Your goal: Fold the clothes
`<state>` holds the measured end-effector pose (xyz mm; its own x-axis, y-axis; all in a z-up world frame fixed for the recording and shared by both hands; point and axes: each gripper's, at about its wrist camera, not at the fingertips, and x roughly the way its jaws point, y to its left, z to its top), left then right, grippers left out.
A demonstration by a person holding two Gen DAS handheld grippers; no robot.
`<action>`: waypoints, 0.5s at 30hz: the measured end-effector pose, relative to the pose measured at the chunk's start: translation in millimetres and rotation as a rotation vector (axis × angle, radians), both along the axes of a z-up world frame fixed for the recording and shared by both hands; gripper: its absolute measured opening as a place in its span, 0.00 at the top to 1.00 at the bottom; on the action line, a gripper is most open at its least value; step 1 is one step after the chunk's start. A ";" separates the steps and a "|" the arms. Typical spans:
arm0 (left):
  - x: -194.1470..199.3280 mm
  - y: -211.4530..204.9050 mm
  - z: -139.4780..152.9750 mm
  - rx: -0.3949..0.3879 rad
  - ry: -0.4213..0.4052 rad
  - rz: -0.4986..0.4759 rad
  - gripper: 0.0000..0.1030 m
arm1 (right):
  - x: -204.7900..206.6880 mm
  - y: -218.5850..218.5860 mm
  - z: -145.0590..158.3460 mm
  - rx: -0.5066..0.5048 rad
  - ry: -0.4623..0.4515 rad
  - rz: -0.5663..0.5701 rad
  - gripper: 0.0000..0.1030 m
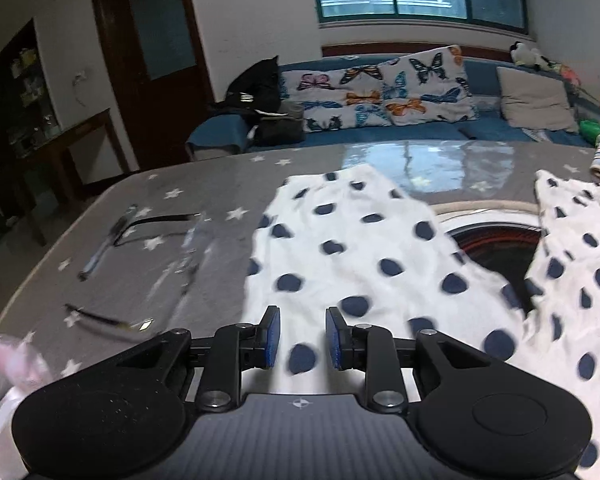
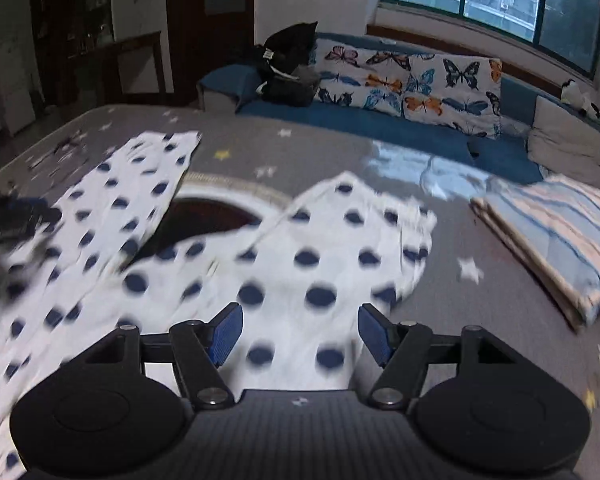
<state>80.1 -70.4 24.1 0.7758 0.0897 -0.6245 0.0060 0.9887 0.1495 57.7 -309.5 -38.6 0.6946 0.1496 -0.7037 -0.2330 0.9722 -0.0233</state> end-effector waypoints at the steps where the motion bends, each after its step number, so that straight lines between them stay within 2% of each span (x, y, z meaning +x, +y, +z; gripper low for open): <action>1: 2.4 -1.9 -0.5 -0.010 0.002 -0.013 0.73 | 8.1 -0.5 -2.1 0.008 0.002 0.003 0.37; 4: 11.0 -6.5 -7.6 0.001 0.021 -0.038 0.73 | 30.6 -2.4 -11.6 0.033 0.028 0.016 0.37; 7: 17.1 -7.4 -14.0 0.012 0.027 -0.046 0.72 | 42.1 -6.4 -25.0 0.016 0.048 -0.005 0.37; 12: 19.0 0.2 -16.0 0.039 0.002 -0.003 0.72 | 36.6 -21.9 -38.1 -0.043 0.039 -0.038 0.38; 15: 20.9 5.2 -18.5 0.058 -0.017 0.032 0.72 | 30.2 -28.8 -39.0 -0.046 0.035 -0.036 0.37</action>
